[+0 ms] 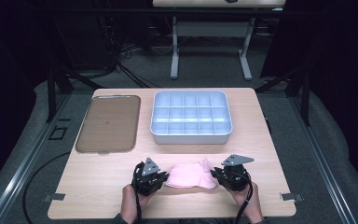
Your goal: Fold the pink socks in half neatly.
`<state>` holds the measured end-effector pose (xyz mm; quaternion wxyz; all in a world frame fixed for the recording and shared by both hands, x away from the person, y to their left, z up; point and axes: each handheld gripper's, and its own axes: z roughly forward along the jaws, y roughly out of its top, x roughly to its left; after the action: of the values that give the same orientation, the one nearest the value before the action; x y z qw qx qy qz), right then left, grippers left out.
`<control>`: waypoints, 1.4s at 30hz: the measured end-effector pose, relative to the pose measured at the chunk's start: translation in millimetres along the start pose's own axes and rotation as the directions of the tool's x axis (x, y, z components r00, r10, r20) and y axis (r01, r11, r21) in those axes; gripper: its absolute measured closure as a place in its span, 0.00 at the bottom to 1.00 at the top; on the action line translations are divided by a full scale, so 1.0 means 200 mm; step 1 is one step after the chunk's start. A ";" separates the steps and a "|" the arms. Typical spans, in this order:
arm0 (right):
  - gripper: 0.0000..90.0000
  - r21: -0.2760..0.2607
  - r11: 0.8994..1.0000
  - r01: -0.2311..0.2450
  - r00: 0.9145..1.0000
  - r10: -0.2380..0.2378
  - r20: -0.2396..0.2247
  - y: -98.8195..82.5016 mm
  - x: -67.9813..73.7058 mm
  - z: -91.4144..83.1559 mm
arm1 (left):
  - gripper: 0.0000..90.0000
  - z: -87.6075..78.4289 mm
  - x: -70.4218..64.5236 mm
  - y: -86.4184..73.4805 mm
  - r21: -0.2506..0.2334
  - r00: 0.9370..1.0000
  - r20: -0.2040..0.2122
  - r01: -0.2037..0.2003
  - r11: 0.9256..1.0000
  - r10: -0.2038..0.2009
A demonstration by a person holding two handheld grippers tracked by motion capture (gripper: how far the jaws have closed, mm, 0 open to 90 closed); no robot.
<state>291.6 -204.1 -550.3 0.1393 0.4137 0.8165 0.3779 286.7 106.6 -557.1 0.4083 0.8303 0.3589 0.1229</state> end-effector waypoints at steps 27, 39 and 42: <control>0.77 0.067 0.998 -0.007 1.000 0.007 0.012 -0.06 0.11 0.07 | 0.71 0.01 0.04 -0.13 0.027 0.999 -0.028 0.030 0.999 -0.029; 0.63 0.080 0.996 -0.038 0.999 0.038 -0.003 -0.08 0.08 0.06 | 0.65 0.00 0.03 -0.14 0.019 0.999 -0.039 0.017 1.000 -0.016; 0.71 0.074 0.996 -0.045 0.999 0.045 -0.004 -0.08 0.08 0.07 | 0.75 0.00 0.03 -0.15 0.005 0.999 -0.033 0.027 1.000 -0.026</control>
<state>279.1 -190.3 -570.2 0.1129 0.4357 0.8208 0.3517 276.3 124.0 -581.3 0.4016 0.8244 0.3770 0.1303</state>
